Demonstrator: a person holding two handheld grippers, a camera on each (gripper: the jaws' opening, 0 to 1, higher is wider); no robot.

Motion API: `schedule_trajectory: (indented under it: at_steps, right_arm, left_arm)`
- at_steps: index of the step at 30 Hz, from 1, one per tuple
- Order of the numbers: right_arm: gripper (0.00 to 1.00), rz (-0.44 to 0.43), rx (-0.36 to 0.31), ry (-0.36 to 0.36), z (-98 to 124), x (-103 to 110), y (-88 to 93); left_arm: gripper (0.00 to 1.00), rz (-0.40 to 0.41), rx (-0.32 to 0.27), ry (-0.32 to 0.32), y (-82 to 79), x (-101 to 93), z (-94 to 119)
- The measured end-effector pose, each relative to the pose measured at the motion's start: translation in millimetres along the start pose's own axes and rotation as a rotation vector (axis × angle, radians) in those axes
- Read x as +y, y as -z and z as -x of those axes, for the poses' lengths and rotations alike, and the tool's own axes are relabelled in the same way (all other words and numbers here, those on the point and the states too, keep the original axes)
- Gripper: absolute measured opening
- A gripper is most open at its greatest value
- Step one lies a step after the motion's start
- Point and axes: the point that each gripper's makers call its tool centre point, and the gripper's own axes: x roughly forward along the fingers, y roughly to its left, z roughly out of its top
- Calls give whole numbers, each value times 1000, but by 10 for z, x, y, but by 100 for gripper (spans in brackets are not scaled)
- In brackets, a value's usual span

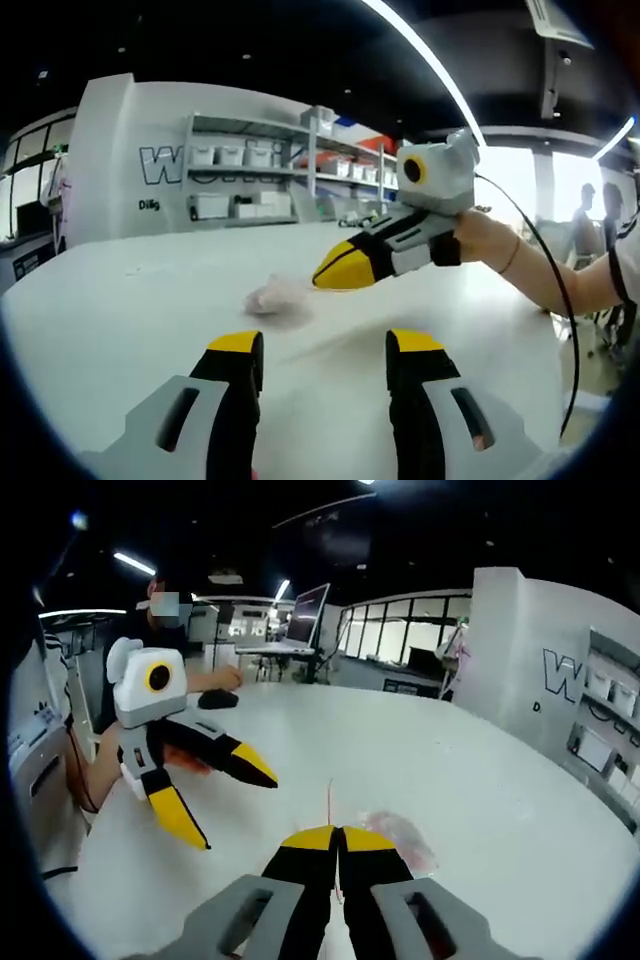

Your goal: Open the resealable bag by pulling the two sides of the seal apart until the entire bag opening is separated and visibly accessible.

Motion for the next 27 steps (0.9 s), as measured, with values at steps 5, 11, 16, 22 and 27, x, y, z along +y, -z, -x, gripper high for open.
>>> schedule_trajectory:
  at_steps: [5, 11, 16, 22, 27]
  right_arm:
    - [0, -27, -26, -10, 21, 24, -30]
    - [0, -58, -40, -24, 17, 61, -38]
    - [0, -64, -44, -24, 24, 54, -46]
    - [0, -72, -50, -26, 35, 63, -59]
    - [0, -77, -59, -31, 50, 82, -74]
  left_arm:
    - [49, 6, 1, 6, 9, -10, -14]
    - [48, 17, -5, 12, -8, -6, -14]
    - [47, 40, -28, 37, -57, -45, -12]
    - [45, 45, -49, 18, -95, 3, 6]
    - [43, 91, -86, 1, -157, 61, 42]
